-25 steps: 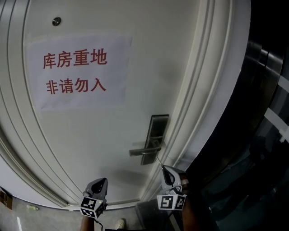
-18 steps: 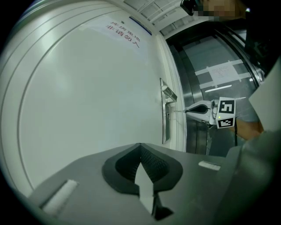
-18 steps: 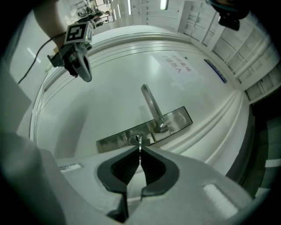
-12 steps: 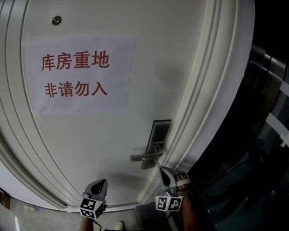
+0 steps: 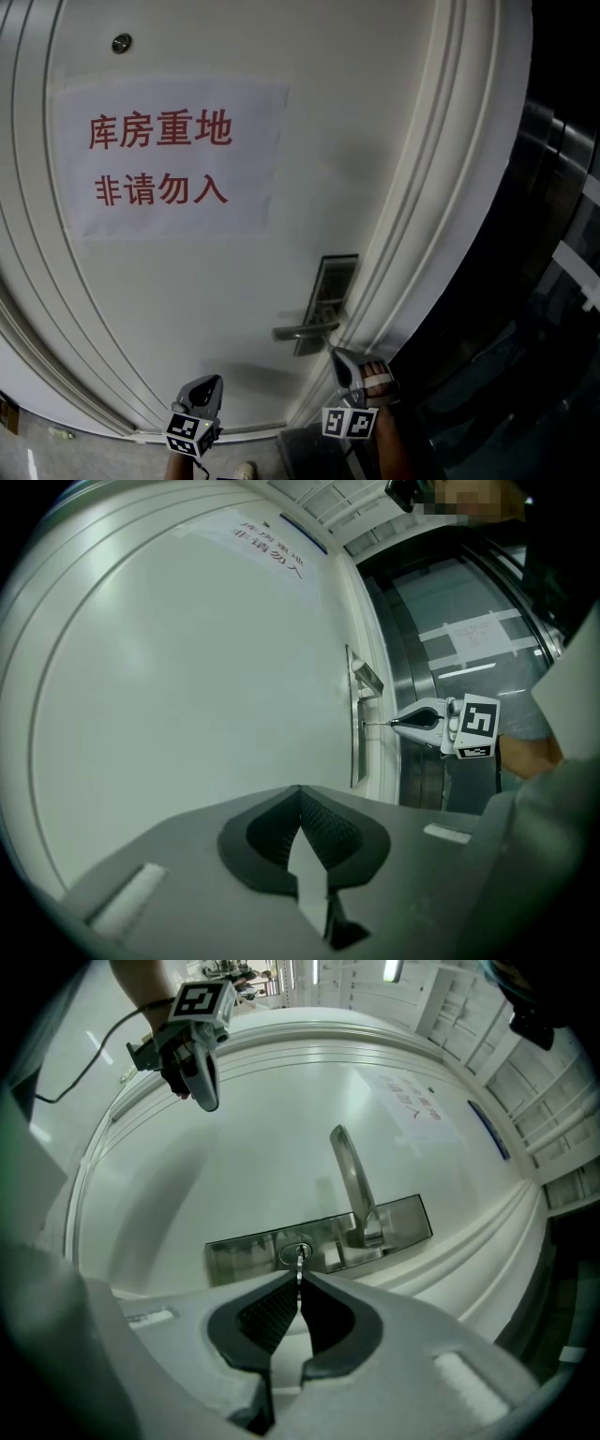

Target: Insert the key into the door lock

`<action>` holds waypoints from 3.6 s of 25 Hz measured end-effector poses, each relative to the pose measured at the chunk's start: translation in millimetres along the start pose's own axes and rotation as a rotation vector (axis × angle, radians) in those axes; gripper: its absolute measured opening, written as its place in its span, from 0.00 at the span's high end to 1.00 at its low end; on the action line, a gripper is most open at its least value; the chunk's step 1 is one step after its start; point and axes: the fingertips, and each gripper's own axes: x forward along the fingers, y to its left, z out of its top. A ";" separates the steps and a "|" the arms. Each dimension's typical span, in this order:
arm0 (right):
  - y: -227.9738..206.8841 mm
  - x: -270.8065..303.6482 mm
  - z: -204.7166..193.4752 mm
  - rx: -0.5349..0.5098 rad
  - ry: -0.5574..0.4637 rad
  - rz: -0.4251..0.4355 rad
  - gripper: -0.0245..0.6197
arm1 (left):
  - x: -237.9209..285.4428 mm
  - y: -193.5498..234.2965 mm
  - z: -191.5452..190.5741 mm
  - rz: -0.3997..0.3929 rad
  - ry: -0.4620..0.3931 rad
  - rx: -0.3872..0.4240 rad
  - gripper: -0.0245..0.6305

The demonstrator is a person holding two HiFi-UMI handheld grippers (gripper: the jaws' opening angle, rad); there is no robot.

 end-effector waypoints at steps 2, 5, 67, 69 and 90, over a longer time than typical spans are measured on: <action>-0.3 1.0 0.3 0.001 -0.001 -0.005 0.95 | 0.1 1.0 0.4 0.000 -0.001 0.000 0.96; 0.4 2.3 0.0 0.002 0.001 -0.006 0.95 | 0.0 2.4 -0.1 0.002 -0.001 0.000 0.96; -4.1 19.2 5.3 -0.148 0.188 0.024 0.95 | -3.4 18.0 -10.5 0.018 -0.017 -0.059 0.96; -3.3 20.2 5.7 -0.146 0.188 0.023 0.95 | -3.3 19.2 -10.5 0.019 -0.018 -0.061 0.96; -0.7 42.8 9.7 -0.135 0.189 0.019 0.94 | -4.7 30.8 -10.3 0.018 -0.018 -0.071 0.96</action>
